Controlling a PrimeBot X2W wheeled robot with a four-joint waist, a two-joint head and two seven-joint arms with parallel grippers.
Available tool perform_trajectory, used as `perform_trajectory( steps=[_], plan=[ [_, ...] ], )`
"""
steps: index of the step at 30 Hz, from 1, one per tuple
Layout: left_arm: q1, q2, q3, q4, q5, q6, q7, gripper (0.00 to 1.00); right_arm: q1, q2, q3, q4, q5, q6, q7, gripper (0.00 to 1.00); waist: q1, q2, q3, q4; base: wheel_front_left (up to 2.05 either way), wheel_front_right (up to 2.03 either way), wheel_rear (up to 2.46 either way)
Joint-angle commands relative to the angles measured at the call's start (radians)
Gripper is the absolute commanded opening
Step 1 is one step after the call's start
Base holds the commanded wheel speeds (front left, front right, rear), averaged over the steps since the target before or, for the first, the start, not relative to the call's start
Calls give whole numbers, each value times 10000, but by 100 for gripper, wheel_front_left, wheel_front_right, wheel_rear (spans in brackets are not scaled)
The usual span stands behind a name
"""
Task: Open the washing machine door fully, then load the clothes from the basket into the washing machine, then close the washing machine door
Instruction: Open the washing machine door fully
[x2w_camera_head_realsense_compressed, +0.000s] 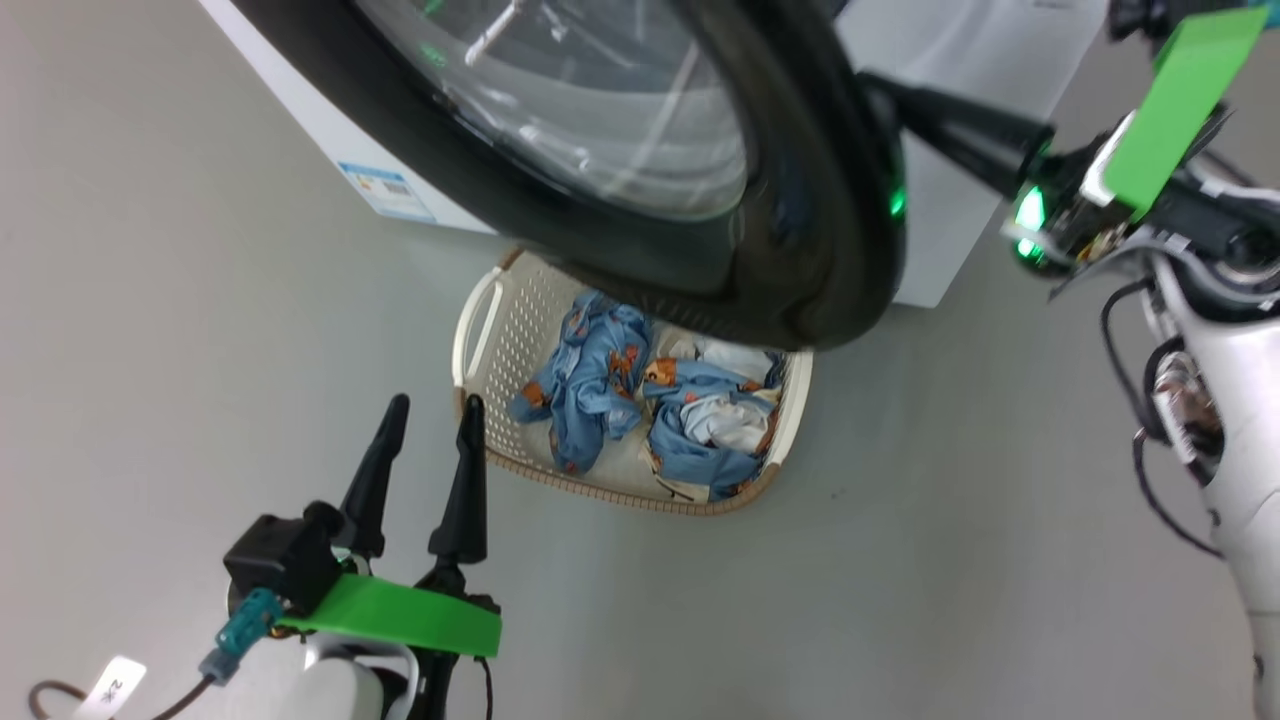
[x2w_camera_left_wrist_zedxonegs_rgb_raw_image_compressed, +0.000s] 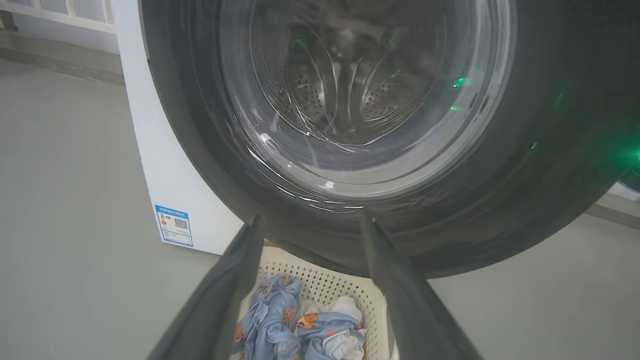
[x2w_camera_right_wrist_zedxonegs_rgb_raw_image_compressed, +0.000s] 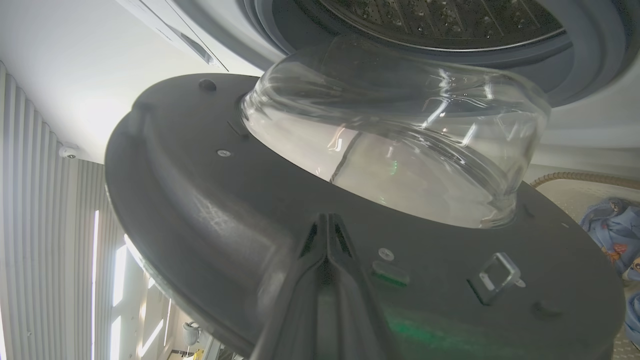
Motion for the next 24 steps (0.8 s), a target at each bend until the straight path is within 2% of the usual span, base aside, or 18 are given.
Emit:
perform_trajectory(
  steps=[1,24],
  plan=[
    [191,195,370,-137,136,-75,-63,100,278,269,171,-389,-48,48,158,0,1,0,-278,-56,0,0,0],
    [954,194,650,-57,326,-146,-63,100,2192,1423,1245,-1337,-127,48,940,0,1,0,-1356,123,0,0,0]
  ],
)
